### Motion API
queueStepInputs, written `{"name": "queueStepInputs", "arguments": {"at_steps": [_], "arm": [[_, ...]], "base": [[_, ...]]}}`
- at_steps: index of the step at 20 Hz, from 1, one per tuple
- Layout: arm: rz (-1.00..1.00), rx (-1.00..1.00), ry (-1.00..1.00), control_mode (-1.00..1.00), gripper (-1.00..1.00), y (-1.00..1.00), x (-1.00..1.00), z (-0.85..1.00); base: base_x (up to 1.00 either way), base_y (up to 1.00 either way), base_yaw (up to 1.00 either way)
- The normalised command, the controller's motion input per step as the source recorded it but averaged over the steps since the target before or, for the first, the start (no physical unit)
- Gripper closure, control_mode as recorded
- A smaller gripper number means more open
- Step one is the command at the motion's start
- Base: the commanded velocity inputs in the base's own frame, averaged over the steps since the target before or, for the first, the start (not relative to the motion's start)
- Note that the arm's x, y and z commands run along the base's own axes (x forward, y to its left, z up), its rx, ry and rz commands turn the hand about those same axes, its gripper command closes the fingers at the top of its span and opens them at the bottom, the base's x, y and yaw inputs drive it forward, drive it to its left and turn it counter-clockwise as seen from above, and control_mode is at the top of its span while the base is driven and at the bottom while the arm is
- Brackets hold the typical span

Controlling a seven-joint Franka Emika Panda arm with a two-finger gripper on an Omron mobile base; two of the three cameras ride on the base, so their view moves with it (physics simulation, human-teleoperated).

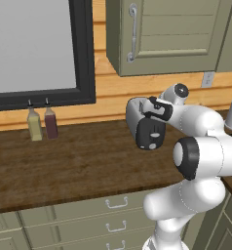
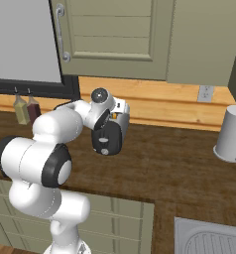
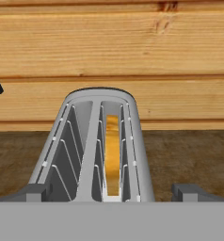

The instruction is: Start the toaster. Once the lever pops up, take the bread to the plate on the dining counter.

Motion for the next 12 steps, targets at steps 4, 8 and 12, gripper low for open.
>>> {"name": "queueStepInputs", "arguments": {"at_steps": [4,8,12], "arm": [[0.0,0.0,0.0,-1.0,-1.0,0.0,0.0,0.0],[0.0,0.0,0.0,-1.0,-1.0,0.0,0.0,0.0],[0.0,0.0,0.0,-1.0,-1.0,0.0,0.0,0.0]], "base": [[0.0,0.0,0.0],[0.0,0.0,0.0],[0.0,0.0,0.0]]}}
